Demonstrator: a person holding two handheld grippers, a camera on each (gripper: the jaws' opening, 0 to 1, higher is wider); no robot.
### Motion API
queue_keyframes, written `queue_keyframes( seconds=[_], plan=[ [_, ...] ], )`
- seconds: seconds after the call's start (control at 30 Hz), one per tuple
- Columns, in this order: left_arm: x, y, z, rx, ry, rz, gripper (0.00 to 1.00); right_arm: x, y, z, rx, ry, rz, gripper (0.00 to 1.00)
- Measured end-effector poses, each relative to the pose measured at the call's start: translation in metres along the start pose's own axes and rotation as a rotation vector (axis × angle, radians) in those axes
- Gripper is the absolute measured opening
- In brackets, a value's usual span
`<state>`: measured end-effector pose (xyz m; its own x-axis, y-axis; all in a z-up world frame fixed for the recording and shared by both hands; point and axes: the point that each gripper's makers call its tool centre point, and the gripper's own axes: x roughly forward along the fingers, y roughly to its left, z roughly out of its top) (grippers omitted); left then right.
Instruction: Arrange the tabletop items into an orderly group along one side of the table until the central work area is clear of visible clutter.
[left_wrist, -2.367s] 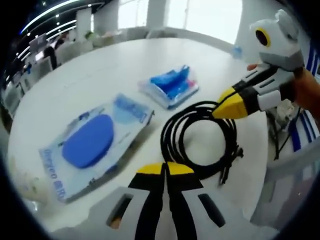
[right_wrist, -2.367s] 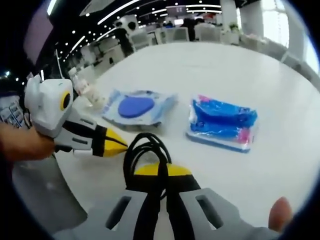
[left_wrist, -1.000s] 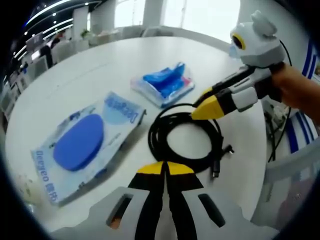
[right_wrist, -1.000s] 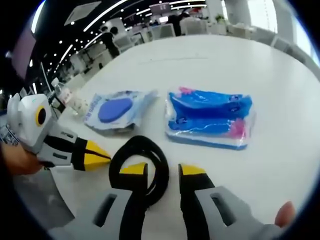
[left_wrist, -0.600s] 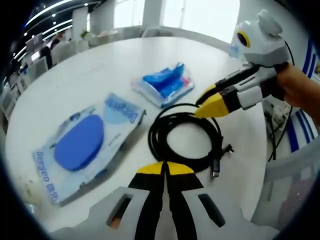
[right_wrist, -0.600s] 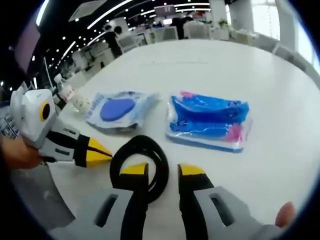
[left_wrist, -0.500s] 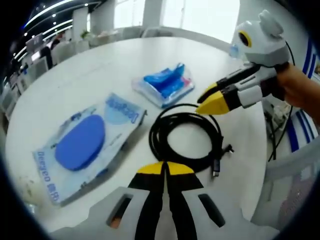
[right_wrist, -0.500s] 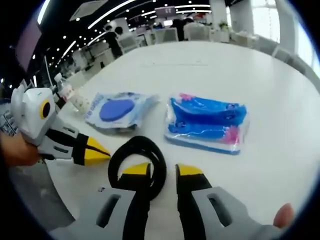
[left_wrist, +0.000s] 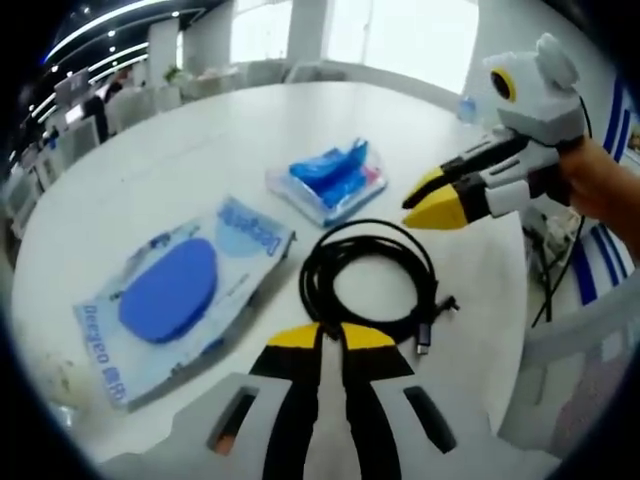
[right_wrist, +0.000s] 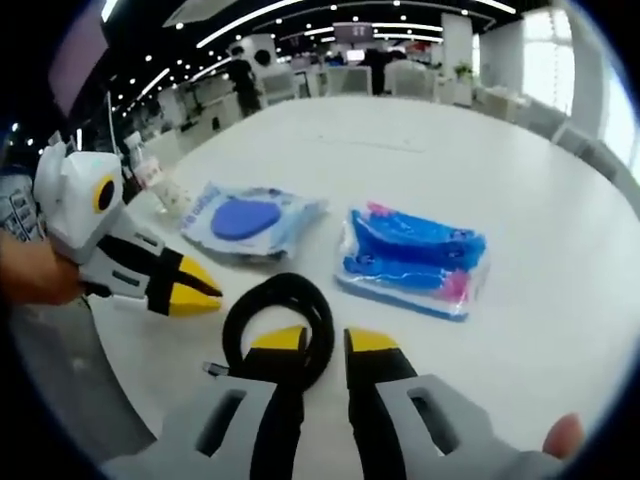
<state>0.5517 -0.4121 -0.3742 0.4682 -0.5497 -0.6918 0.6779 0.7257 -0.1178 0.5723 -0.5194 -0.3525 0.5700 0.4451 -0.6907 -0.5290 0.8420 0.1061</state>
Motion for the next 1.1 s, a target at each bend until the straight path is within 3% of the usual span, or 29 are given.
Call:
queue_keyframes(
  seconds=[0.37,0.7,1.1],
  plan=[
    [-0.009,-0.004,0.004,-0.014,-0.024,-0.015,0.15,-0.011,0.004,0.002,0.025,-0.019,0.005,0.25],
    [-0.023,-0.016,0.002,-0.006,-0.040,-0.084,0.41,-0.020,0.010,-0.003,0.017,-0.029,0.019,0.39],
    [-0.069,-0.028,0.005,0.014,-0.118,-0.147,0.57,-0.040,0.040,0.010,-0.032,-0.090,0.039,0.55]
  ],
)
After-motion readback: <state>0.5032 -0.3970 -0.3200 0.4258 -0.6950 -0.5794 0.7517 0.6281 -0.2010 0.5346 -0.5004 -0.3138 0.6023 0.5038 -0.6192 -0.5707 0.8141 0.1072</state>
